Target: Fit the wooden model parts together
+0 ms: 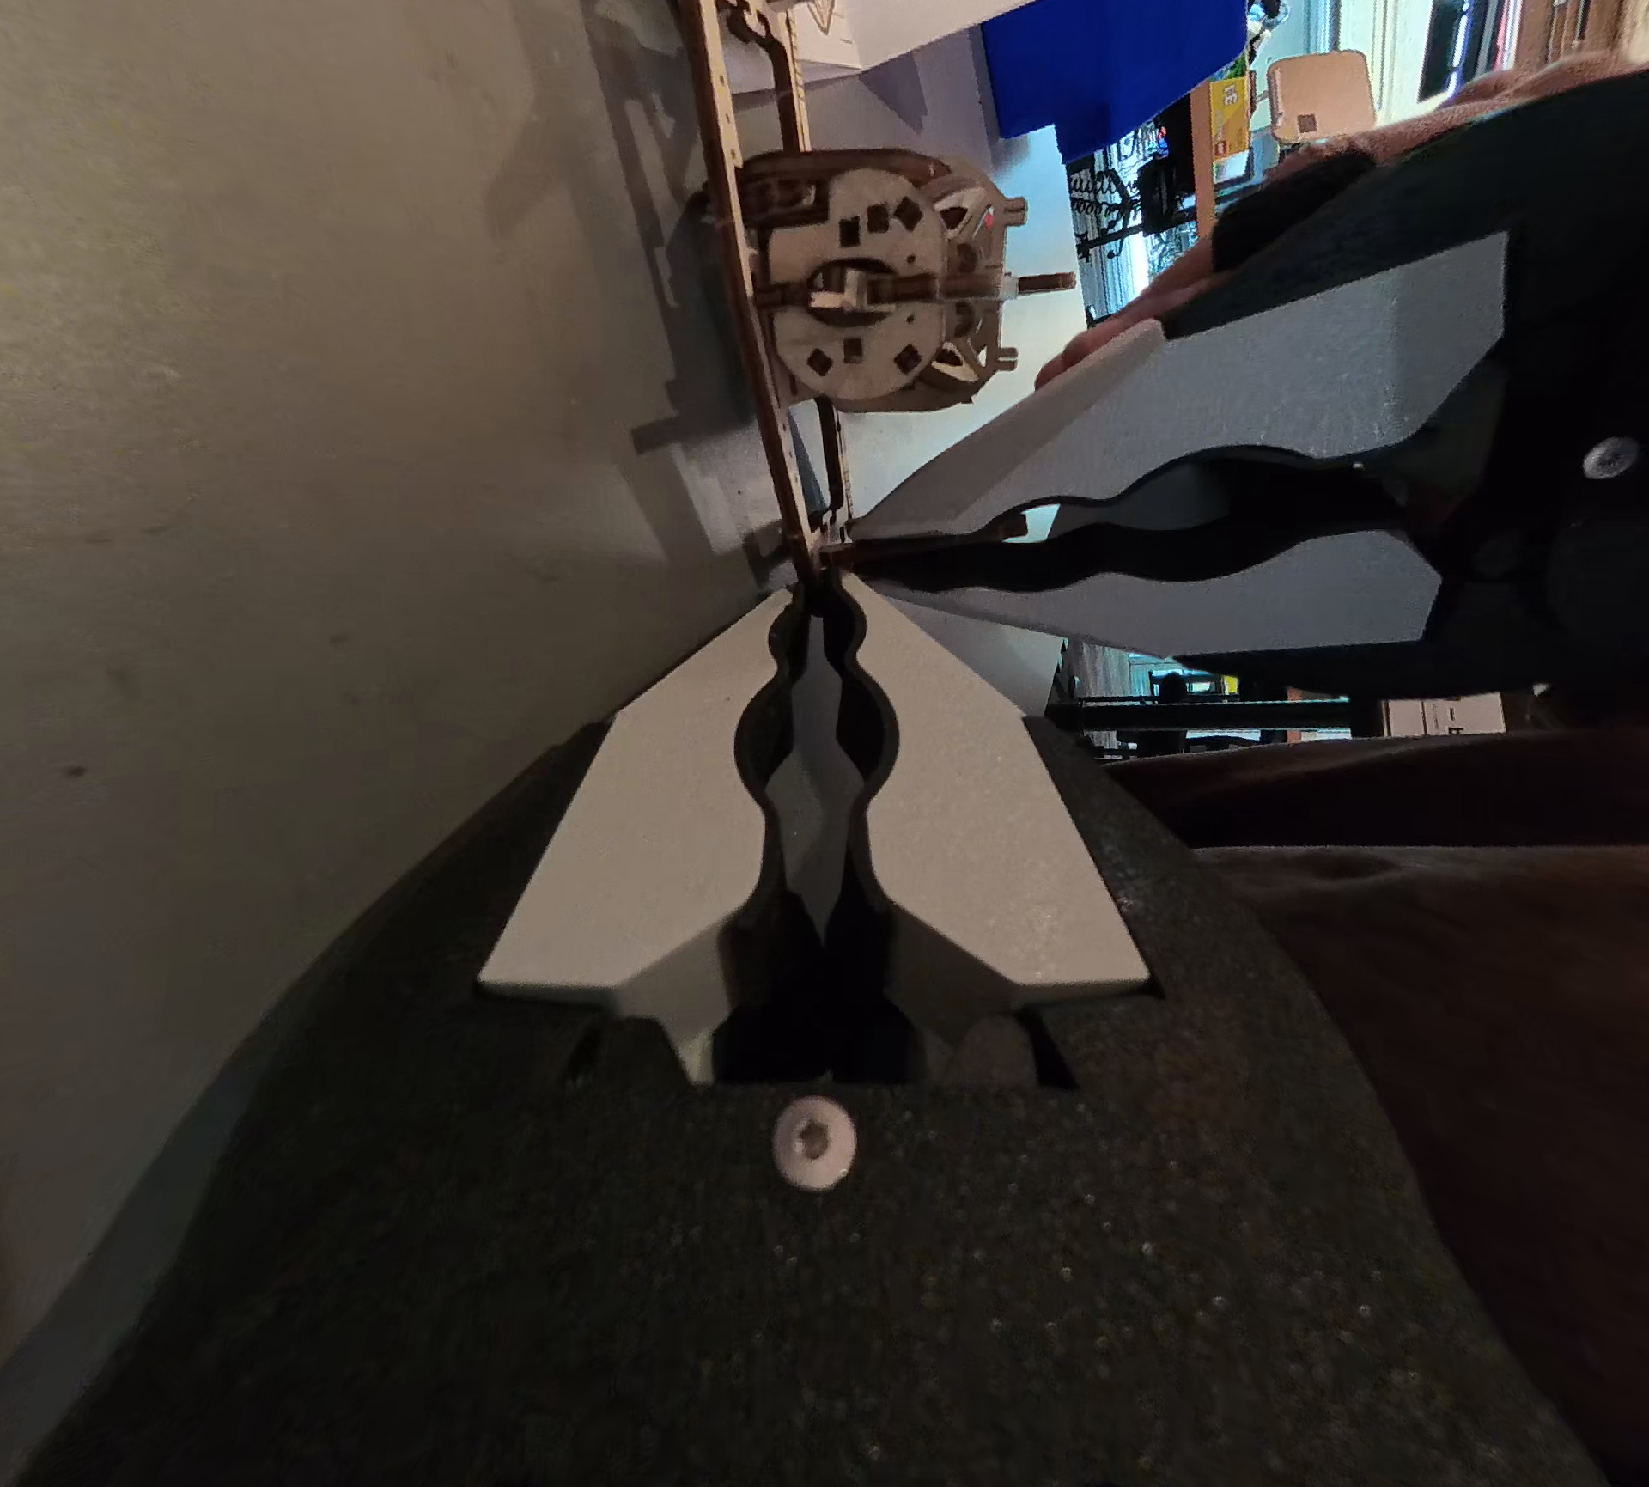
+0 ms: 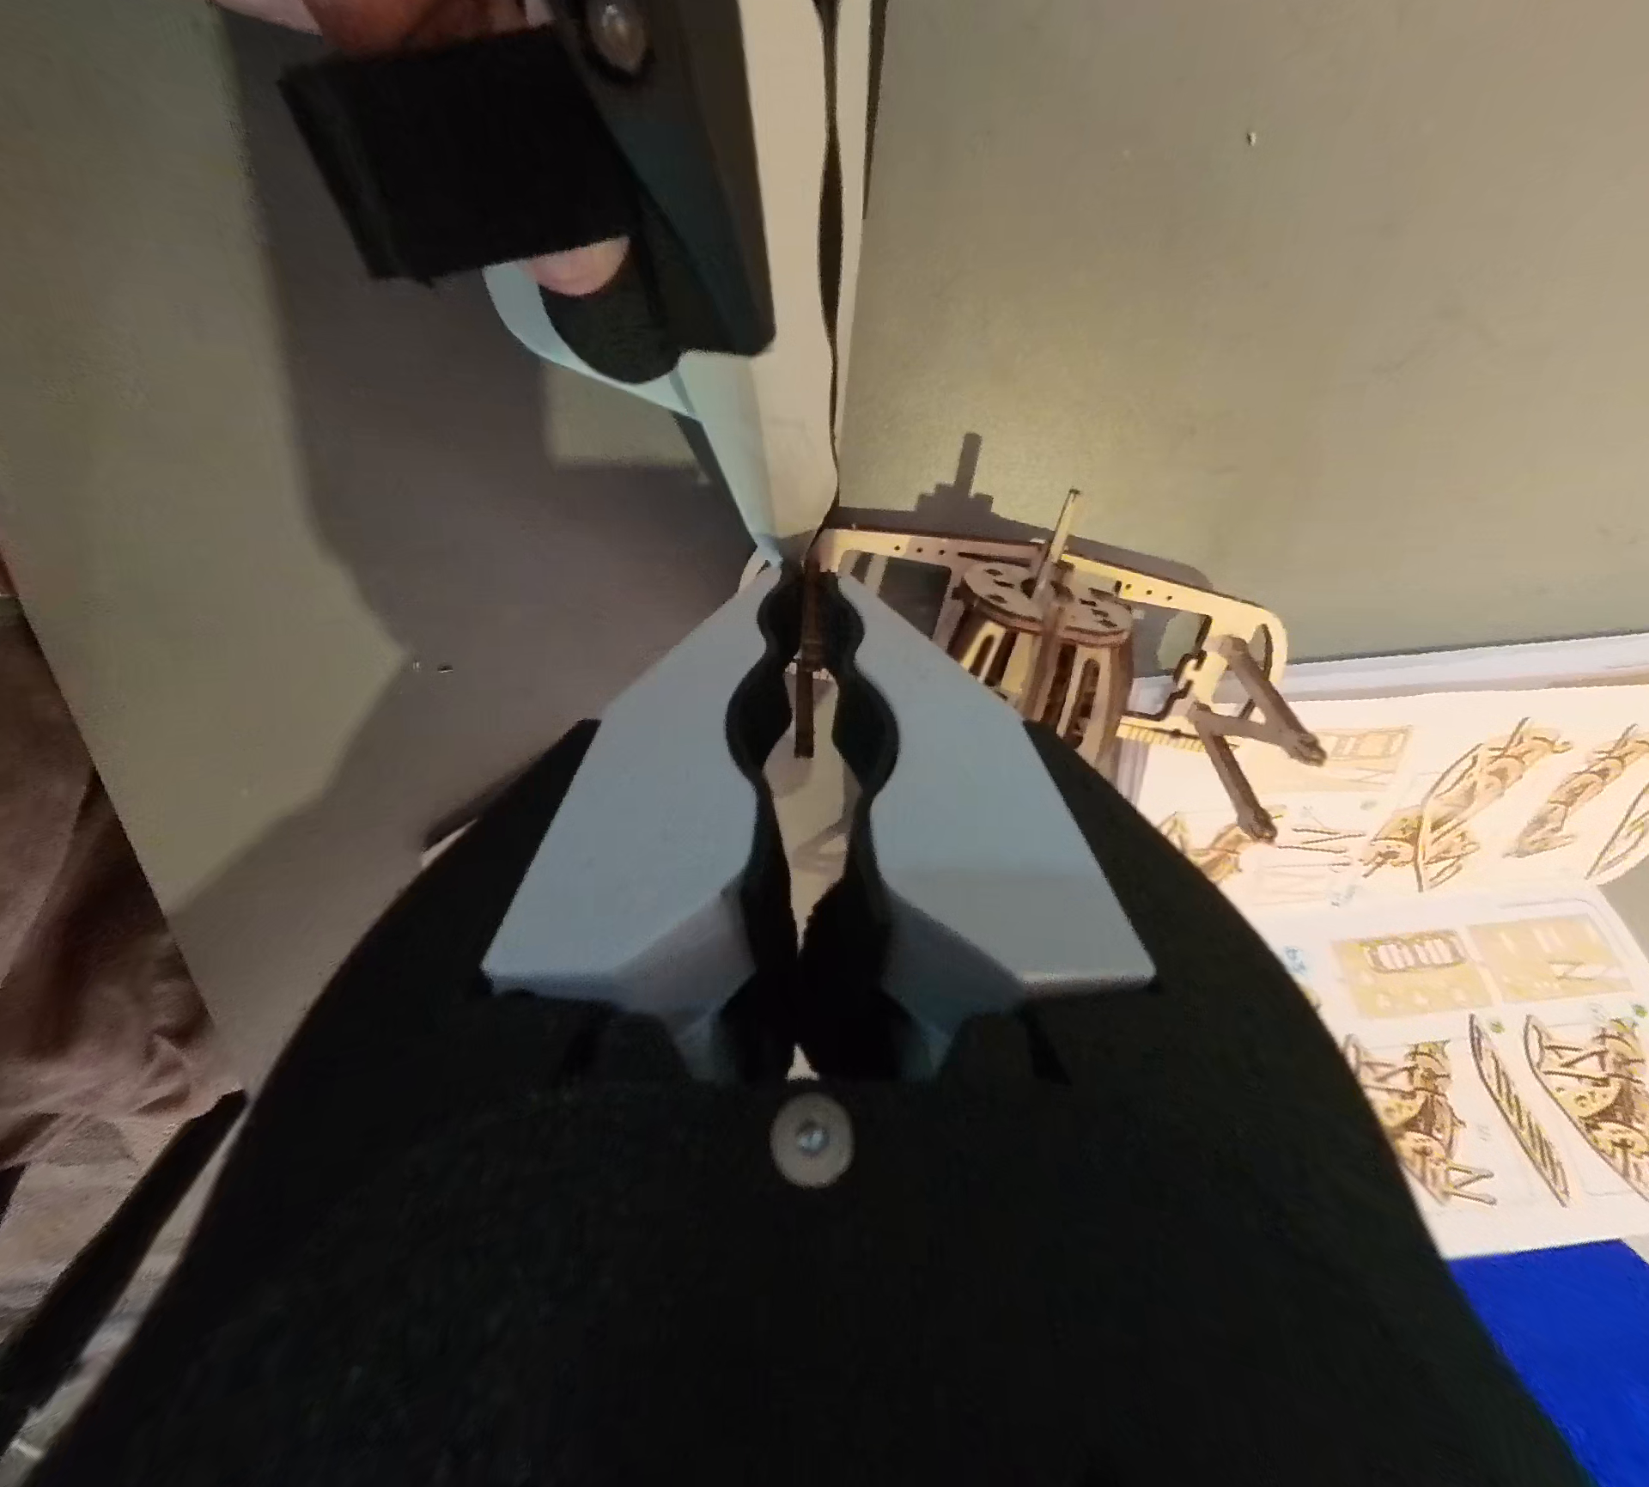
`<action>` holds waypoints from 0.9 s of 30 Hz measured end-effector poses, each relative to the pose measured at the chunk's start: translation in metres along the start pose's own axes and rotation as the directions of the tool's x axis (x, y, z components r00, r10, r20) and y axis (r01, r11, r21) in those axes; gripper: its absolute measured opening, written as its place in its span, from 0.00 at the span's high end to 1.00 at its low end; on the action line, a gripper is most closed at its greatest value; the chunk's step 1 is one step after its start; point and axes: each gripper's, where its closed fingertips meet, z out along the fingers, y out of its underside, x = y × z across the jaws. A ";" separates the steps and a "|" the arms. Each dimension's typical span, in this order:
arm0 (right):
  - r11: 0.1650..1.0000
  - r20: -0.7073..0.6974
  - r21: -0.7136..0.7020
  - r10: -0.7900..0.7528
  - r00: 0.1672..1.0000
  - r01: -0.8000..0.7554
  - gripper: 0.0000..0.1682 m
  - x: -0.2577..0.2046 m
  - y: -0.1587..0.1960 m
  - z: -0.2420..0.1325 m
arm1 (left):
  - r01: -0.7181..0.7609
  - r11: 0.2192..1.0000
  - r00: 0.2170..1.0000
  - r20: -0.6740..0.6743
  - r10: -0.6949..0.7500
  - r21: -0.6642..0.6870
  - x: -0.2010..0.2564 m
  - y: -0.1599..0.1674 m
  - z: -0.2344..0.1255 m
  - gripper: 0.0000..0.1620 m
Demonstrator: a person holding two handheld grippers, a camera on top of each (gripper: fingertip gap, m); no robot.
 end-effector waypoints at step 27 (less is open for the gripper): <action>0.966 -0.027 0.232 0.127 0.992 -0.117 0.94 0.001 0.009 -0.027 | 0.089 0.996 0.992 -0.084 -0.090 -0.011 0.003 -0.004 -0.003 1.00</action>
